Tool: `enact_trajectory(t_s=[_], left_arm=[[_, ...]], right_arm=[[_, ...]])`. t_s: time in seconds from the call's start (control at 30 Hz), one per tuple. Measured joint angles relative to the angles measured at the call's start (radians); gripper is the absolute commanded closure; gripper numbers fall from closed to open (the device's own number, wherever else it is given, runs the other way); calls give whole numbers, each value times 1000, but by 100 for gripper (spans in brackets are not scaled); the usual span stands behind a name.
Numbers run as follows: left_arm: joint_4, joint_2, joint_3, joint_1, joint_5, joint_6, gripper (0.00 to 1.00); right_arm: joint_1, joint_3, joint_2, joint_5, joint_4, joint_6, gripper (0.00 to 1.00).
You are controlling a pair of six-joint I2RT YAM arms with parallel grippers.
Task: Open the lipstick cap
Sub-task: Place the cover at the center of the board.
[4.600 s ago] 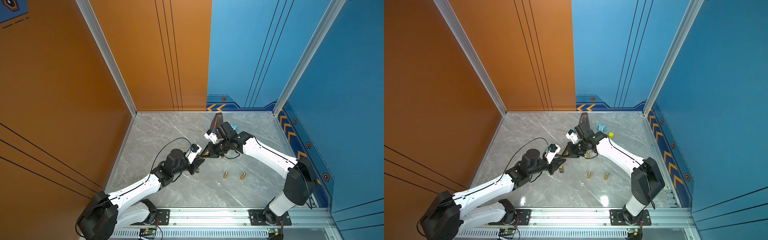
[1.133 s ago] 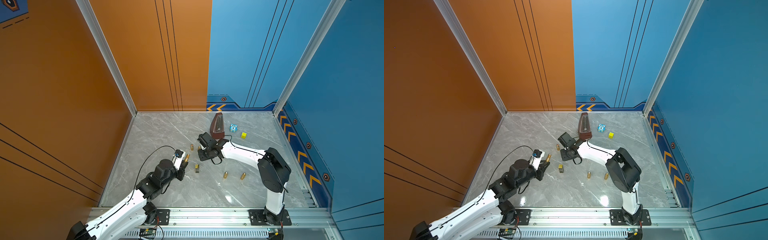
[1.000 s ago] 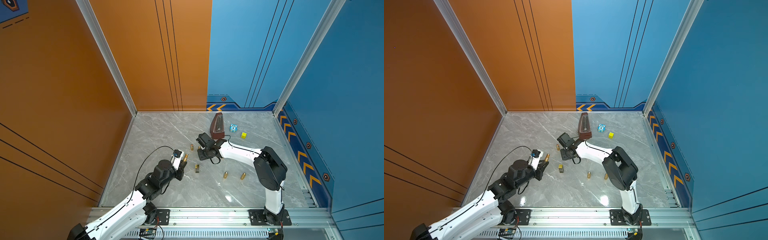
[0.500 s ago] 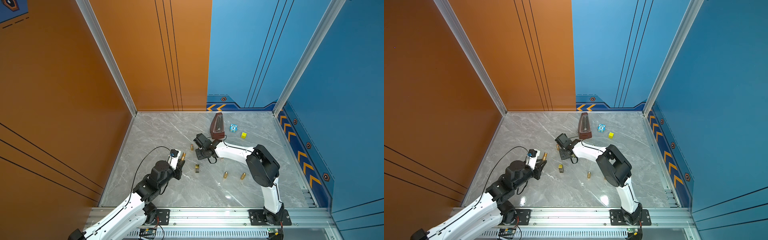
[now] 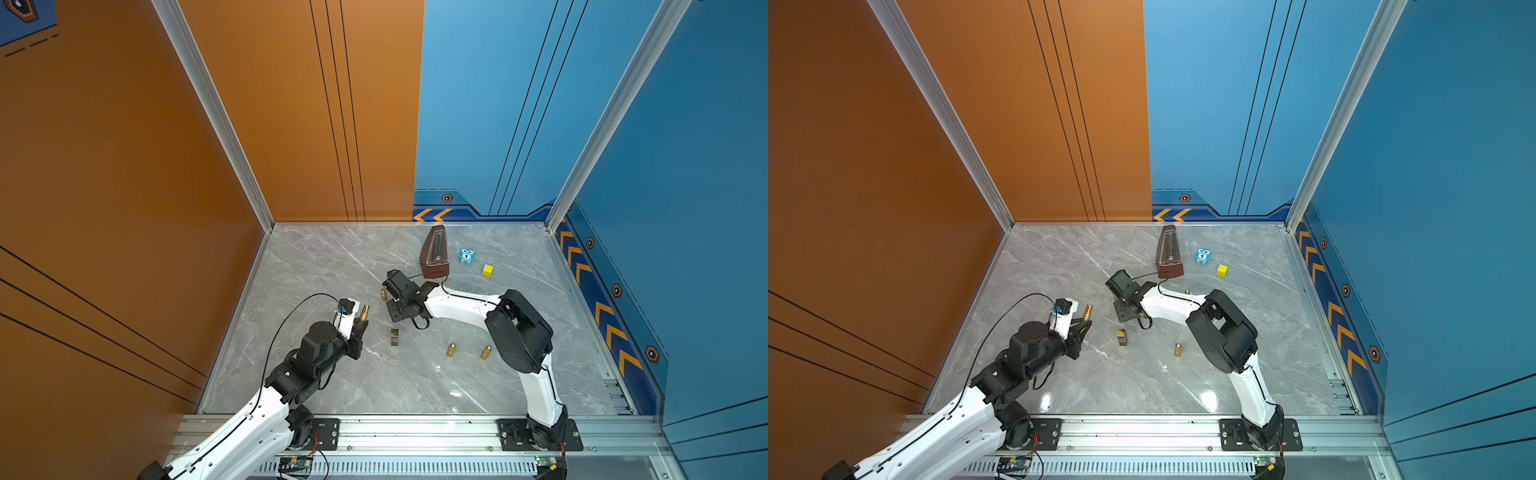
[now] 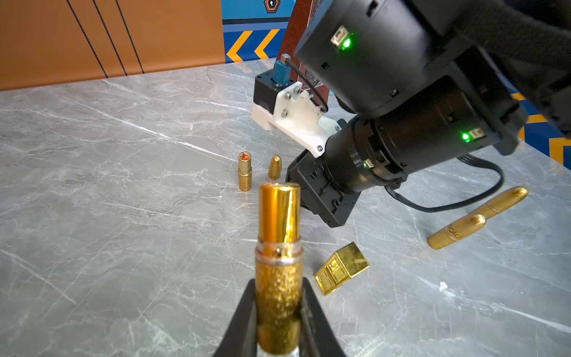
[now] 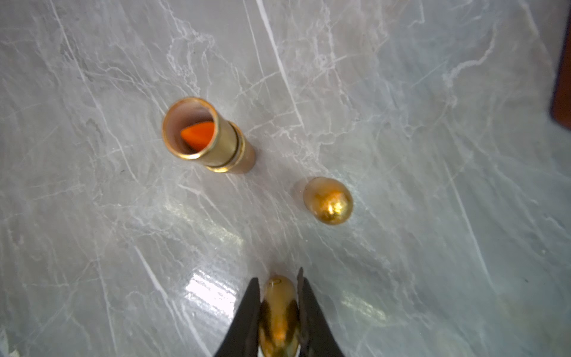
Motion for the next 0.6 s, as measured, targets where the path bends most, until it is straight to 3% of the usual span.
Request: enact_trajectory(t_s=[0.6], left_arm=[[4,0,0,8,1,-8,100]], right_arm=[[2,0,-5,-5,-1,-11,60]])
